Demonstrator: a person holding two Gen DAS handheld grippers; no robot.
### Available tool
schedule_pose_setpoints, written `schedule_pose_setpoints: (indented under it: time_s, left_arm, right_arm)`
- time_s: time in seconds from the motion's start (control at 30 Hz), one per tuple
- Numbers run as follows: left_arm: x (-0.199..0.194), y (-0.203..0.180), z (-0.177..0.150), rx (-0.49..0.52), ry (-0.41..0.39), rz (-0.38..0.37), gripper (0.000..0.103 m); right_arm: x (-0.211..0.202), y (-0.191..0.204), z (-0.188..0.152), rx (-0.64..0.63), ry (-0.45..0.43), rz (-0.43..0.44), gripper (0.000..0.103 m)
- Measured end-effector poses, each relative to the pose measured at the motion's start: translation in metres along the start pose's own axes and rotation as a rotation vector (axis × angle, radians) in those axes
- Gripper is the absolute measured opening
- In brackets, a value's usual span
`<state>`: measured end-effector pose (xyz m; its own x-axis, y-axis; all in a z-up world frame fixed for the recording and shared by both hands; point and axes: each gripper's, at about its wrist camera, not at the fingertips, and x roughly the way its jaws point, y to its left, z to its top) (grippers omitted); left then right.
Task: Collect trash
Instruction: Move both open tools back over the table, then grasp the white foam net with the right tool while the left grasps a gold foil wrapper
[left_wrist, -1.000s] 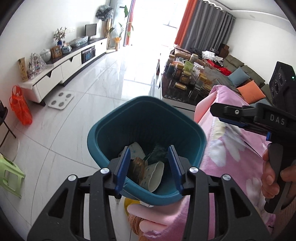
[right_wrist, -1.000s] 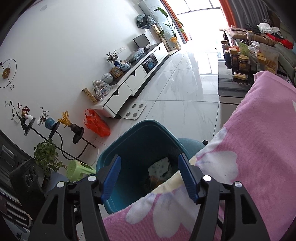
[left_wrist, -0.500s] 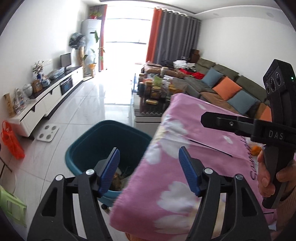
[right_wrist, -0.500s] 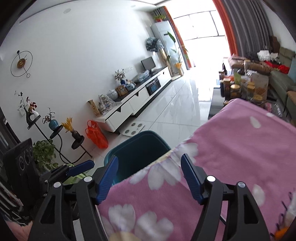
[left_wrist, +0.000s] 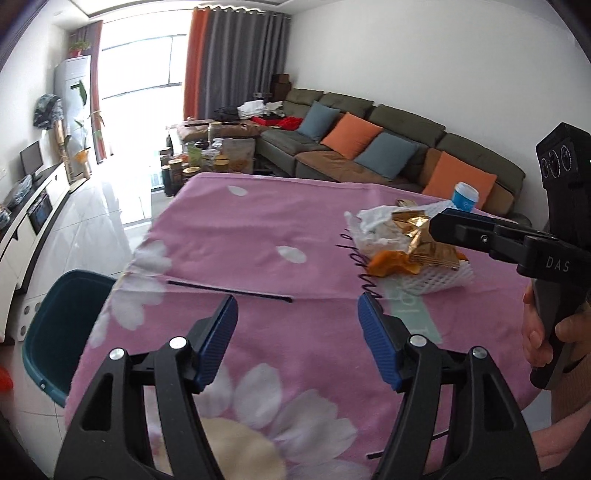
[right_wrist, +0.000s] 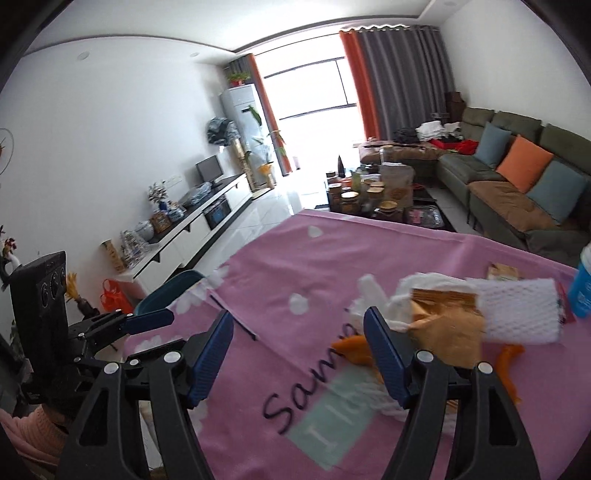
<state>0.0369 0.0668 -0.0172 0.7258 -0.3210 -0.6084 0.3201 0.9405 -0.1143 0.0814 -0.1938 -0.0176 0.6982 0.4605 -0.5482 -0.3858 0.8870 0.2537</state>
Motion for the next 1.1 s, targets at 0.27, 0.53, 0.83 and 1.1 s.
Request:
schedule_pose_setpoints:
  time_s: [0.27,0.53,0.83,1.1]
  left_arm:
    - [0.053,-0.056,0.025,0.095,0.061,-0.162,0.066]
    - [0.100,-0.090,0.043,0.154,0.151,-0.231,0.058]
    - [0.138,-0.101,0.051,0.155,0.253,-0.303,0.036]
    - [0.141,-0.099,0.047,0.129,0.255,-0.338,0.017]
  right_arm:
    - [-0.024,-0.090,-0.011,0.187,-0.023,-0.164,0.070]
    - [-0.012,-0.160,-0.011,0.320,-0.007,-0.246,0.068]
    - [0.020,-0.187,-0.009,0.393,0.057,-0.191,0.041]
    - [0.009,-0.184,-0.022,0.417,0.034,-0.166,0.016]
